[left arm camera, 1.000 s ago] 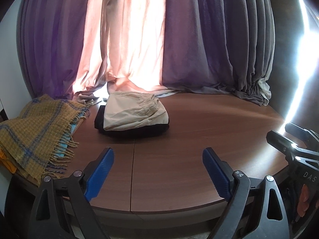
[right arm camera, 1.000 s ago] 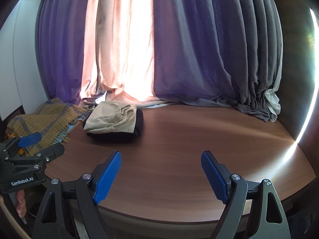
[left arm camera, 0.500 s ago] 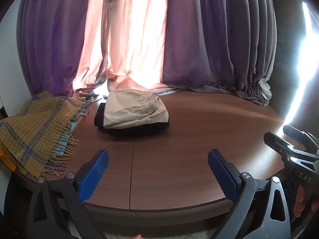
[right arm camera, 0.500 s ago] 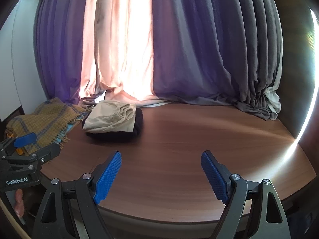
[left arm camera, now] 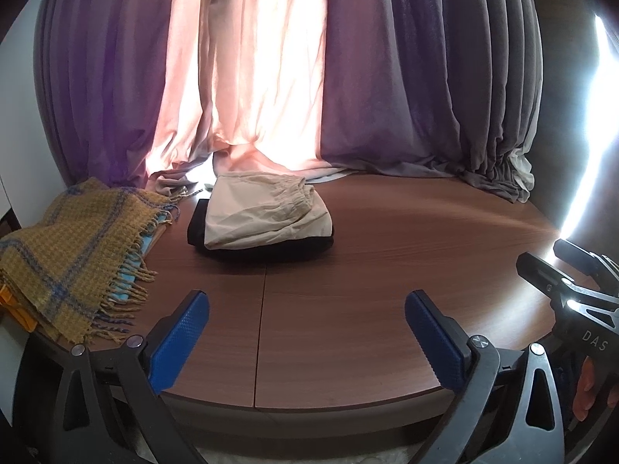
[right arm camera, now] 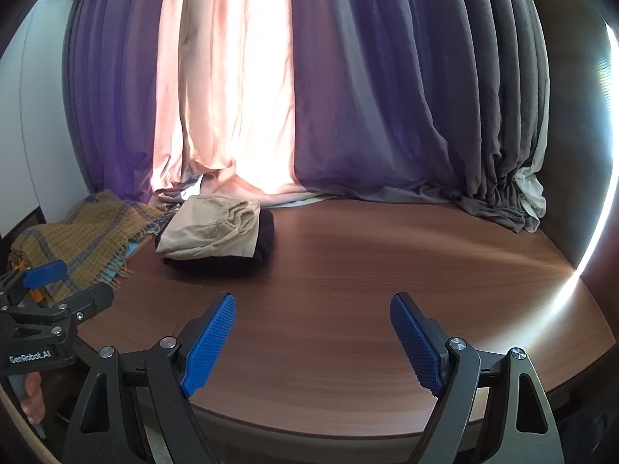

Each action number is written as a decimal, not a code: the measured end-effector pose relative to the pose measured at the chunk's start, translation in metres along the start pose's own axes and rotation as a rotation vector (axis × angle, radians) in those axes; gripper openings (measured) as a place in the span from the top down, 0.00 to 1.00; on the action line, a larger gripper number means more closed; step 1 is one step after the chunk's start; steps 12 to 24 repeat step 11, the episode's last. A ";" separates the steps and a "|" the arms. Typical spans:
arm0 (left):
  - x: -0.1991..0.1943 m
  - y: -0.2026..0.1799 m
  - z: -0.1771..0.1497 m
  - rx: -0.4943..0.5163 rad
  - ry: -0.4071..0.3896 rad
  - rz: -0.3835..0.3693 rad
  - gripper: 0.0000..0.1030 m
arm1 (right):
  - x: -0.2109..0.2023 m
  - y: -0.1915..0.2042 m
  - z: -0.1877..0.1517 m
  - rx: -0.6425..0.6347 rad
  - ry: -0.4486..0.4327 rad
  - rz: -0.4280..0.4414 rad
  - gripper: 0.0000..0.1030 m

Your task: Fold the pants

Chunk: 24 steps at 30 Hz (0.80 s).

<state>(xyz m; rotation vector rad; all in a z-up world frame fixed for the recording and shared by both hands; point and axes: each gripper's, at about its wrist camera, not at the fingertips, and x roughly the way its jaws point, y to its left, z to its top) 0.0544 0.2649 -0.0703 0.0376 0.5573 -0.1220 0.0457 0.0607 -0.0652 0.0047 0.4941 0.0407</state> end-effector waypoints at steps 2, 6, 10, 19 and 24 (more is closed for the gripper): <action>0.001 -0.001 0.001 -0.001 -0.001 0.001 0.00 | 0.001 -0.002 0.001 0.002 0.000 -0.001 0.20; 0.003 -0.002 0.001 0.002 0.000 0.006 0.00 | 0.004 -0.004 0.003 0.003 0.002 -0.002 0.20; 0.005 -0.004 0.002 -0.007 0.005 0.005 0.00 | 0.004 -0.004 0.003 0.007 0.003 -0.003 0.20; 0.005 -0.004 0.002 -0.008 0.006 0.006 0.00 | 0.005 -0.006 0.003 0.009 0.004 -0.002 0.20; 0.005 -0.004 0.002 -0.008 0.006 0.006 0.00 | 0.005 -0.006 0.003 0.009 0.004 -0.002 0.20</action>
